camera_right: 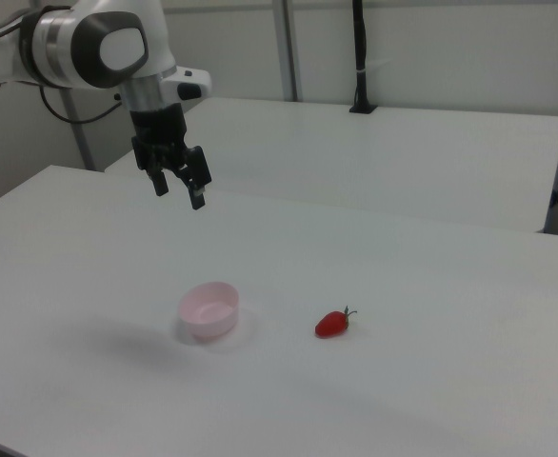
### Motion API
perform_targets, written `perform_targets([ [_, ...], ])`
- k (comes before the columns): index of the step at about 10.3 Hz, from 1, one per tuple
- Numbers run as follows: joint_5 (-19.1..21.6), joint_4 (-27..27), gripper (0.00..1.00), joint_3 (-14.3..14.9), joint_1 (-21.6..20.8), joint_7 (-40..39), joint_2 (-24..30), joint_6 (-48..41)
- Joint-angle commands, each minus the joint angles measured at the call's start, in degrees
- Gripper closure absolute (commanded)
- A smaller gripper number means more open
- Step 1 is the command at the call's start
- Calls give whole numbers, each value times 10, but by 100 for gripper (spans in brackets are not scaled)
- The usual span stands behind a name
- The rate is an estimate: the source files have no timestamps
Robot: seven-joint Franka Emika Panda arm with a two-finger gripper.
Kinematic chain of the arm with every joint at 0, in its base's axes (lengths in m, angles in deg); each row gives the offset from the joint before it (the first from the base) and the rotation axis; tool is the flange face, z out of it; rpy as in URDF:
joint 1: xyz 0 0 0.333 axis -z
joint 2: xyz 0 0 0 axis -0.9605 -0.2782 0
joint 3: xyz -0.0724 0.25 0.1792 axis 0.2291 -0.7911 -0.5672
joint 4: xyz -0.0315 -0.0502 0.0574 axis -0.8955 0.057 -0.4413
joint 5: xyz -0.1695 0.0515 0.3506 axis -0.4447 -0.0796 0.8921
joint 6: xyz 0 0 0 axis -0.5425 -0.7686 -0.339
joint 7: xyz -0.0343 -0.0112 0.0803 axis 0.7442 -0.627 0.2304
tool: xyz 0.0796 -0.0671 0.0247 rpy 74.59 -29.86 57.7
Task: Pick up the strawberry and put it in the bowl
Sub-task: 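Move the open gripper over the red strawberry and lower it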
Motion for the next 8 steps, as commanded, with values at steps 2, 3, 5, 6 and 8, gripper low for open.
perform_targets([
  [2,4,3,0,5,23,-18,-16,37],
  [3,4,2,0,5,29,-18,-22,43],
  [5,1,3,0,5,39,-17,-38,57],
  [6,-3,3,0,5,46,-18,-45,67],
  [8,-3,3,0,5,57,-18,-62,84],
])
